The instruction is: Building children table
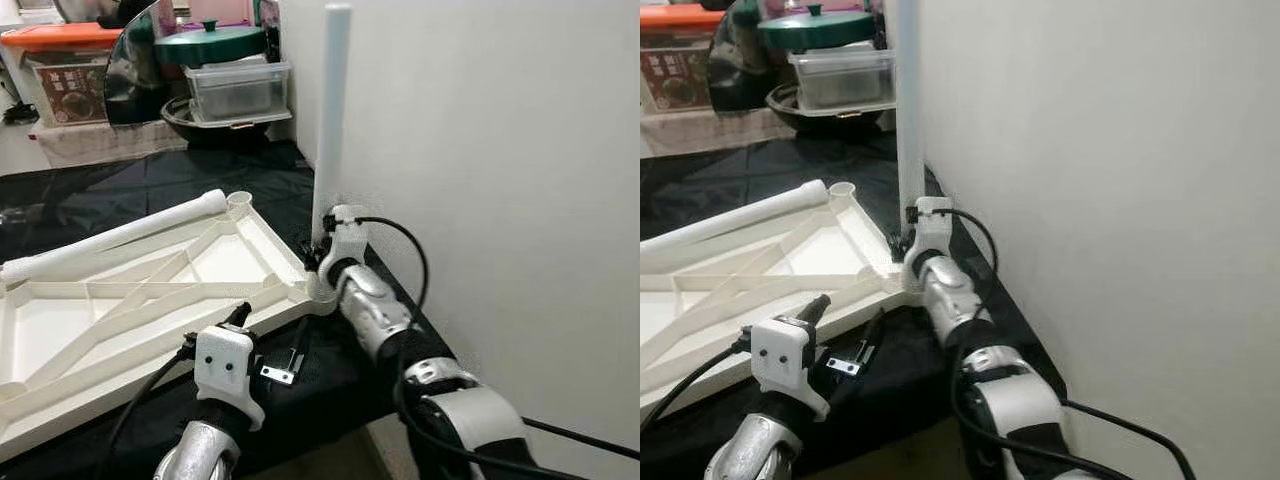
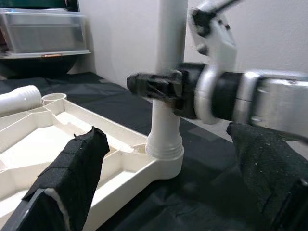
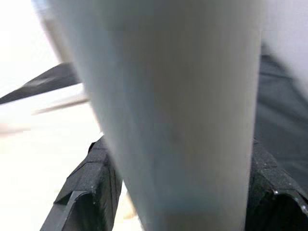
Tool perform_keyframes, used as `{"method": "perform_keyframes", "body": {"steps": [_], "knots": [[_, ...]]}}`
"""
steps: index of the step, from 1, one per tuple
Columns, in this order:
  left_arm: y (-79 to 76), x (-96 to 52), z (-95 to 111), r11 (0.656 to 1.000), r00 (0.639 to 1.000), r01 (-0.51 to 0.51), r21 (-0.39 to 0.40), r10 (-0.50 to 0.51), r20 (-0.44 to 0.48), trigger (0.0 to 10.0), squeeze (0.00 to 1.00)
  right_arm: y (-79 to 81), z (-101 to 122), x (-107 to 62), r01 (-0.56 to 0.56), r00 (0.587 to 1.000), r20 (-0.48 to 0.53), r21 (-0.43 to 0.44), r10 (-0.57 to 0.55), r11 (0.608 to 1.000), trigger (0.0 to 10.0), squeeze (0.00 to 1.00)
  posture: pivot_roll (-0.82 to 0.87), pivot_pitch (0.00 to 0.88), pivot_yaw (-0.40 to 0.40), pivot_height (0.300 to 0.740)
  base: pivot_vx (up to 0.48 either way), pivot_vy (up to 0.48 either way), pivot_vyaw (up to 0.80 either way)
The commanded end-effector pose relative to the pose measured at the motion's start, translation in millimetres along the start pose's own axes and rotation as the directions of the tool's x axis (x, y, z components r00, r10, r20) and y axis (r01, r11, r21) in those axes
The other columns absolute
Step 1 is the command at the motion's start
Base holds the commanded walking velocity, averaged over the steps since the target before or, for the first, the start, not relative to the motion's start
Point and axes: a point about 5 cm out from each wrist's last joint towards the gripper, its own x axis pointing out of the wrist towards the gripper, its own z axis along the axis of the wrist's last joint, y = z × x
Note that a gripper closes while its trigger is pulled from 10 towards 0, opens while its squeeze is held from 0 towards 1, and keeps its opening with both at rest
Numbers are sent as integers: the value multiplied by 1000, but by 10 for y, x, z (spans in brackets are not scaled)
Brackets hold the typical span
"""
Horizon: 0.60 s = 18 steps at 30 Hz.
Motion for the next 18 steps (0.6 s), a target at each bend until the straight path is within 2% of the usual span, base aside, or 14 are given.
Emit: {"method": "perform_keyframes", "body": {"steps": [1, 2, 3, 4, 5, 7, 9, 11, 12, 14, 17, 18], "knots": [[-5, 7, 18, 1000, 1000, -3, 1, 3, 1, 10000, 0, 166, -107, 8, -174, 983, -60, -12, 173, 985, 10000, 0, 14, 0, -26, 740, 0, 0, 0], [-5, 7, 18, 1000, 1000, -3, 1, 3, 1, 10000, 0, 166, -107, 8, -174, 983, -60, -12, 173, 985, 10000, 0, 14, 0, -26, 740, 0, 0, 0], [-7, 7, 16, 1000, 1000, -1, 0, 1, 1, 10000, 0, 145, -106, -36, -288, 954, -90, -11, 286, 958, 10000, 0, 3, 0, -22, 740, 0, 0, 0], [-7, 7, 16, 1000, 1000, -1, 0, 1, 1, 10000, 0, 145, -106, -36, -288, 954, -90, -11, 286, 958, 10000, 0, 3, 0, -22, 740, 0, 0, 0], [-12, 8, 16, 1000, 1000, 1, -2, -1, 0, 10000, 0, 133, -88, -81, -407, 907, -117, 13, 405, 914, 10000, 0, 3, 0, -22, 740, 0, 0, 0], [-12, 8, 16, 1000, 1000, 1, -2, -1, 0, 10000, 0, 133, -88, -81, -407, 907, -117, 13, 405, 914, 10000, 0, 3, 0, -22, 740, 0, 0, 0], [-15, 2, 21, 1000, 1000, 8, -2, -8, -1, 10000, 0, 169, -64, -148, -604, 784, -182, 0, 594, 797, 10000, 0, 18, 0, -21, 740, 0, 0, 0], [-15, 2, 21, 1000, 1000, 8, -2, -8, -1, 10000, 0, 169, -64, -148, -604, 784, -182, 0, 594, 797, 10000, 0, 18, 0, -21, 740, 0, 0, 0], [-17, 0, 26, 1000, 1000, 12, -3, -12, 0, 10000, 0, 199, -68, -158, -652, 743, -210, -13, 635, 758, 10000, 0, 18, 0, -21, 740, 0, 0, 0], [-17, 0, 26, 1000, 1000, 12, -3, -12, 0, 10000, 0, 199, -68, -158, -652, 743, -210, -13, 635, 758, 10000, 0, 18, 0, -21, 740, 0, 0, 0], [-31, -13, 28, 1000, 1000, 22, -10, -22, 0, 10000, 0, 379, -48, -111, -733, 668, -229, -38, 708, 679, 10000, 0, 27, 0, -28, 740, 0, 0, 0], [-31, -13, 28, 1000, 1000, 22, -10, -22, 0, 10000, 0, 379, -48, -111, -733, 668, -229, -38, 708, 679, 10000, 0, 27, 0, -28, 740, 0, 0, 0]]}}
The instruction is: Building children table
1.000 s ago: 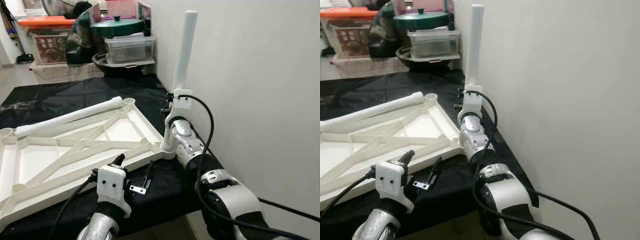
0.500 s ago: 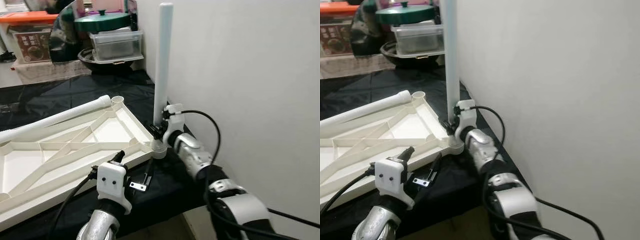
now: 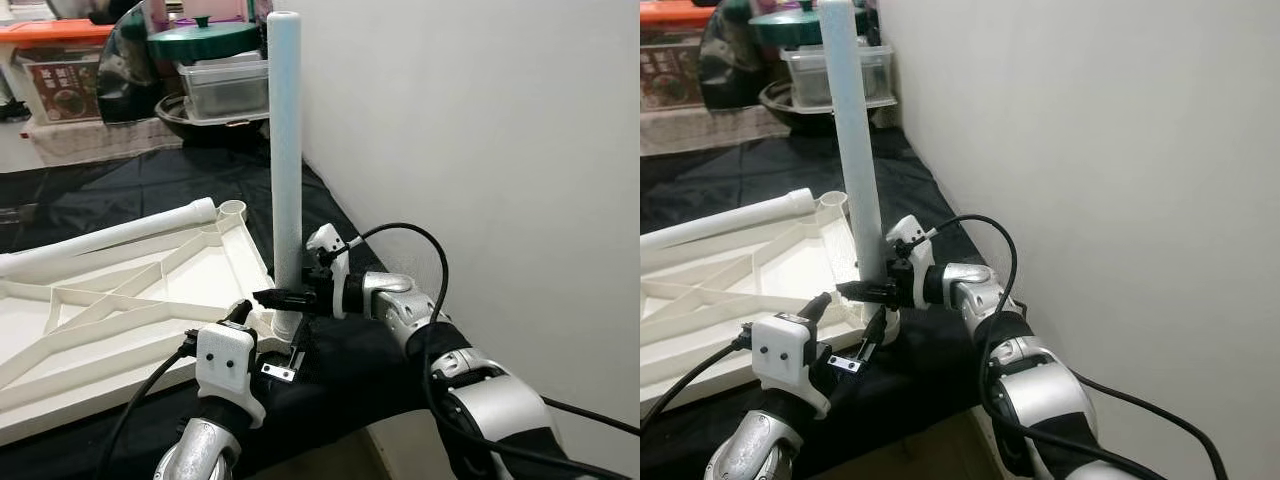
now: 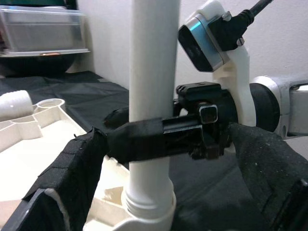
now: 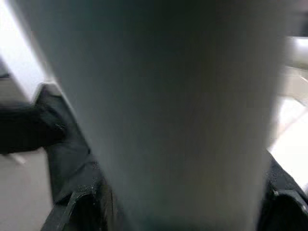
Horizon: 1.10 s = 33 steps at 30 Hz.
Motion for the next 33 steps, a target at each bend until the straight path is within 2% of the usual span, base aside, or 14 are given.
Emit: {"method": "perform_keyframes", "body": {"steps": [1, 3, 4, 17, 18, 19, 20, 21, 23, 24, 25, 26, 27, 33], "knots": [[-19, -11, 16, 1000, 1000, 10, -4, -10, 0, 10000, 0, 81, 52, 132, -74, 997, -17, -38, 74, 997, 10000, 0, 27, 0, -28, 740, 0, 0, 0], [-21, -12, 13, 1000, 1000, 10, -4, -10, -1, 10000, 0, 95, 69, 168, -75, 997, -11, -40, 75, 996, 9569, 0, 25, 0, -29, 740, 0, 0, 0], [-23, -11, 14, 1000, 1000, 9, -4, -9, -1, 10000, 0, 95, 85, 200, -49, 999, 4, -41, 49, 998, 0, 0, 26, 0, -29, 740, 0, 0, 0], [-22, -2, -7, 1000, 1000, 3, -3, -3, -5, 10000, 0, -24, -19, 259, 312, 950, 17, -2, -312, 950, 0, 0, 13, 0, -27, 740, 0, 0, 0], [-17, -2, -9, 1000, 1000, 0, -1, 0, -6, 10000, 0, -100, -54, 230, 474, 880, 1, 11, -474, 880, 0, 0, 13, 0, -27, 740, 0, 0, 0], [-17, -2, -9, 1000, 1000, 0, -1, 0, -6, 10000, 0, -100, -54, 230, 474, 880, 1, 11, -474, 880, 0, 0, 13, 0, -27, 740, 0, 0, 0], [-11, -1, -9, 1000, 1000, -3, 0, 3, -6, 10000, 0, -190, -79, 161, 644, 763, -4, 73, -646, 761, 0, 0, 14, 0, -26, 740, 0, 0, 0], [-11, -1, -9, 1000, 1000, -3, 0, 3, -6, 10000, 0, -190, -79, 161, 644, 763, -4, 73, -646, 761, 0, 0, 14, 0, -26, 740, 0, 0, 0], [-2, -2, -9, 1000, 1000, -6, 4, 6, -7, 10000, 0, -362, -108, -102, 901, 398, -44, 206, -916, 382, 0, 0, 14, 0, -24, 740, 0, 0, 0], [-2, -2, -9, 1000, 1000, -6, 4, 6, -7, 10000, 0, -362, -108, -102, 901, 398, -44, 206, -916, 382, 0, 0, 14, 0, -24, 740, 0, 0, 0], [0, -2, -9, 1000, 1000, -6, 5, 6, -7, 10000, 0, -392, -120, -181, 932, 291, -68, 246, -954, 266, 0, 0, 14, 0, -24, 740, 0, 0, 0], [0, -2, -9, 1000, 1000, -6, 5, 6, -7, 10000, 0, -392, -120, -181, 932, 291, -68, 246, -954, 266, 0, 0, 14, 0, -24, 740, 0, 0, 0], [0, -2, -10, 1000, 1000, -6, 5, 6, -8, 10000, 0, -401, -129, -225, 946, 207, -90, 273, -974, 176, 0, 0, 14, 0, -24, 740, 0, 0, 0], [-4, 0, -14, 1000, 1000, -5, 4, 5, -10, 10000, 0, -341, -125, -135, 944, 154, -110, 310, -982, 114, 0, 0, 7, 0, -22, 740, 0, 0, 0]]}}
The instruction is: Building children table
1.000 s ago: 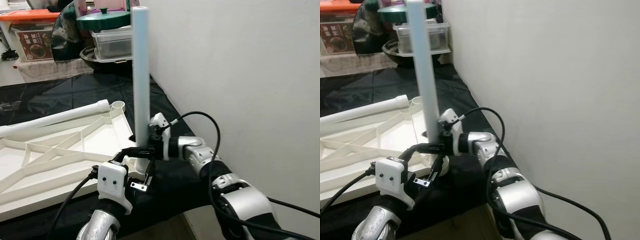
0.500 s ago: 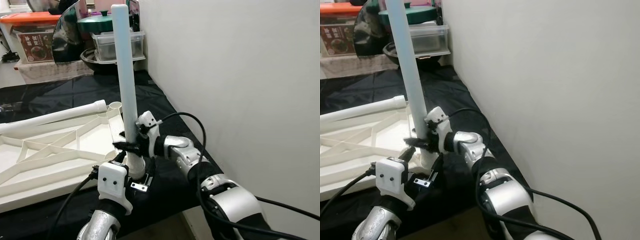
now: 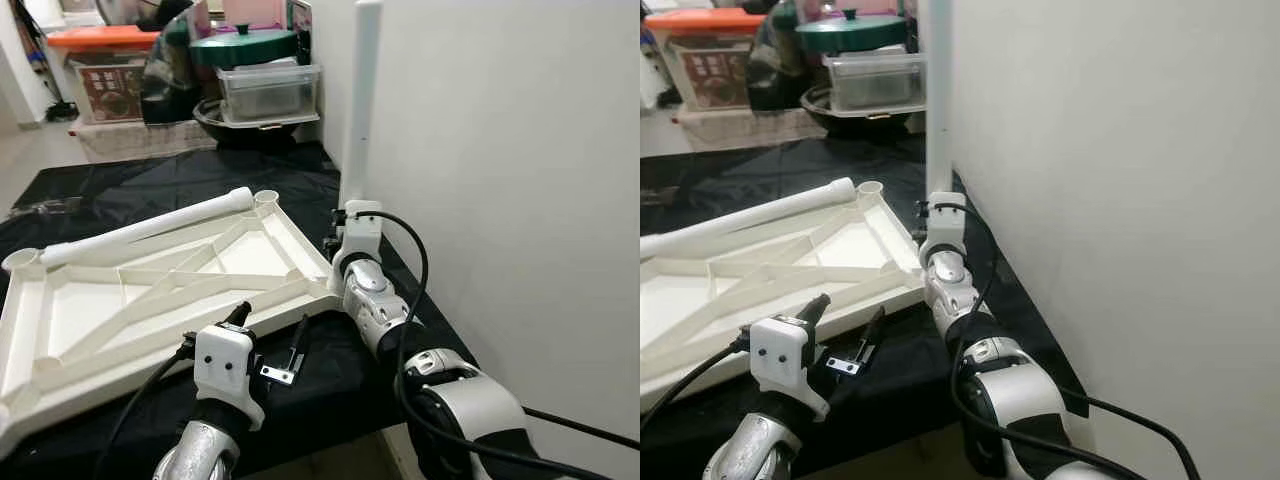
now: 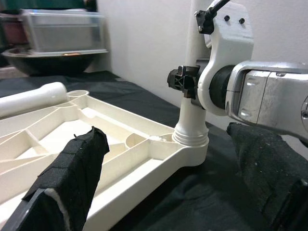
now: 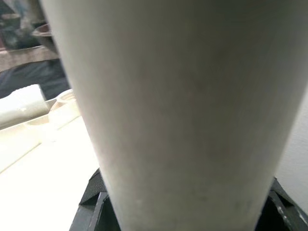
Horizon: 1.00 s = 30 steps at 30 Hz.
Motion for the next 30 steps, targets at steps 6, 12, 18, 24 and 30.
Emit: {"method": "perform_keyframes", "body": {"steps": [6, 12, 18, 24, 30], "knots": [[-11, 8, -11, 1000, 1000, -2, 1, 2, -9, 10000, 0, 289, -191, -119, -116, 987, -94, 140, 129, 983, 10000, 800, -11, 0, -33, 740, 0, 0, 0], [-19, 8, -23, 1000, 1000, 2, 1, -2, -14, 10000, 0, 385, -153, -149, -215, 974, -39, 148, 223, 965, 10000, 1000, -23, 0, -22, 740, 0, 0, 0], [-1, 13, -14, 1000, 1000, -3, 2, 3, -10, 10000, 0, 323, -21, -128, -526, 850, 71, 54, 522, 849, 10000, 0, -17, 0, -18, 740, 0, 0, 0], [8, 11, -18, 1000, 1000, -3, 4, 3, -12, 10000, 0, 243, -14, -140, -747, 663, 3, 62, 748, 662, 10000, 0, -3, 0, -11, 740, 0, 0, 0], [10, 10, -17, 1000, 1000, -1, 7, 1, -12, 10000, 0, 203, -6, -171, -839, 542, -32, 46, 840, 543, 10000, 0, -3, 0, -11, 740, 0, 0, 0]]}}
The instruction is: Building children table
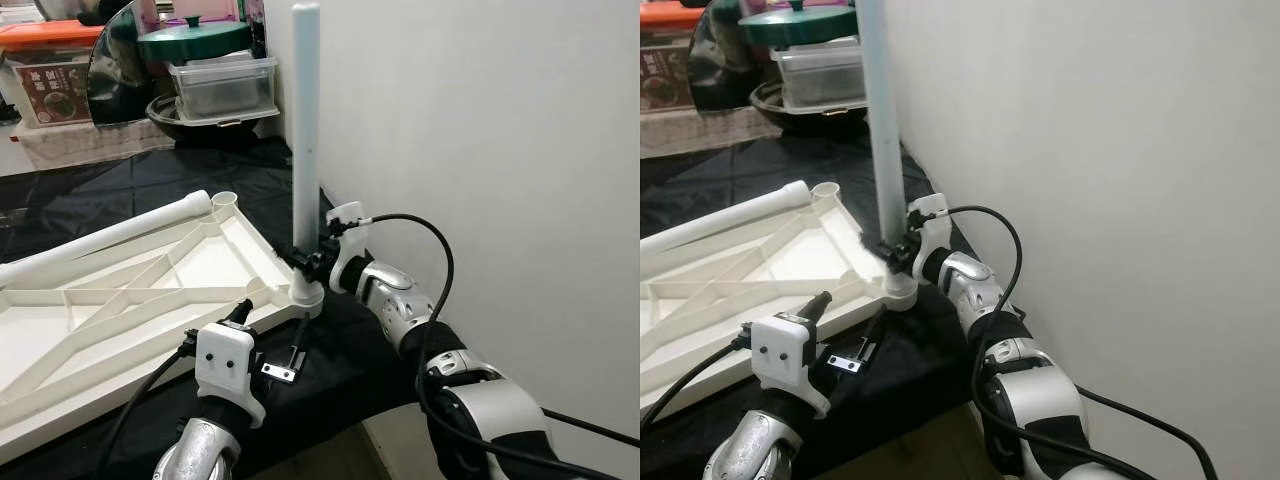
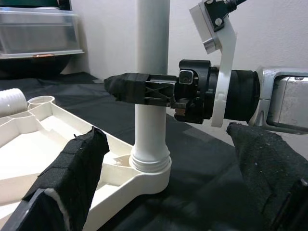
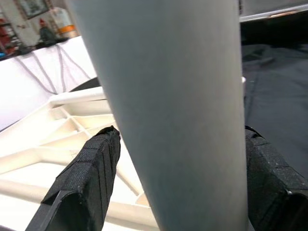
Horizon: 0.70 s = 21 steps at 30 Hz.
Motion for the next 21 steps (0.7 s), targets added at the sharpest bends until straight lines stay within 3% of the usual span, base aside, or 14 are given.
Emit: {"method": "perform_keyframes", "body": {"steps": [1, 5, 6, 7, 9, 10, 11, 20, 21], "knots": [[6, -5, -30, 1000, 1000, 0, 3, 0, -19, 10000, 0, 98, -21, 69, -54, 998, -18, 14, 54, 998, 10000, 0, -3, 0, -11, 740, 0, 0, 0], [6, -5, -30, 1000, 1000, 0, 3, 0, -19, 10000, 0, 98, -21, 69, -54, 998, -18, 14, 54, 998, 10000, 0, -3, 0, -11, 740, 0, 0, 0], [10, -4, -26, 1000, 1000, 0, 3, 0, -19, 10000, 0, 104, -17, 26, -165, 985, -52, 3, 165, 986, 10000, 0, 15, 0, -16, 740, 0, 0, 0], [18, -9, -23, 1000, 1000, -4, 5, 4, -18, 10000, 0, 191, 29, 2, -372, 925, -104, -33, 367, 928, 10000, 0, 25, 0, -26, 740, 0, 0, 0], [23, -17, -23, 1000, 1000, -6, 5, 6, -19, 10000, 0, 300, 77, -15, -566, 817, -171, -59, 550, 822, 10000, 0, 24, 0, -26, 740, 0, 0, 0], [23, -17, -23, 1000, 1000, -6, 5, 6, -19, 10000, 0, 300, 77, -15, -566, 817, -171, -59, 550, 822, 10000, 0, 24, 0, -26, 740, 0, 0, 0], [20, -21, -25, 1000, 1000, -4, 5, 5, -20, 10000, 0, 328, 88, -11, -599, 793, -184, -65, 580, 798, 10000, 0, 24, 0, -26, 740, 0, 0, 0], [11, -26, -33, 1000, 1000, -5, 3, 5, -24, 10000, 0, 395, 75, 19, -647, 753, -212, -71, 623, 759, 10000, 0, 31, 0, -32, 740, 0, 0, 0], [10, -28, -33, 1000, 1000, -6, 3, 6, -24, 10000, 0, 412, 54, 26, -654, 746, -228, -75, 625, 753, 0, 0, 30, 0, -34, 740, 0, 0, 0]]}}
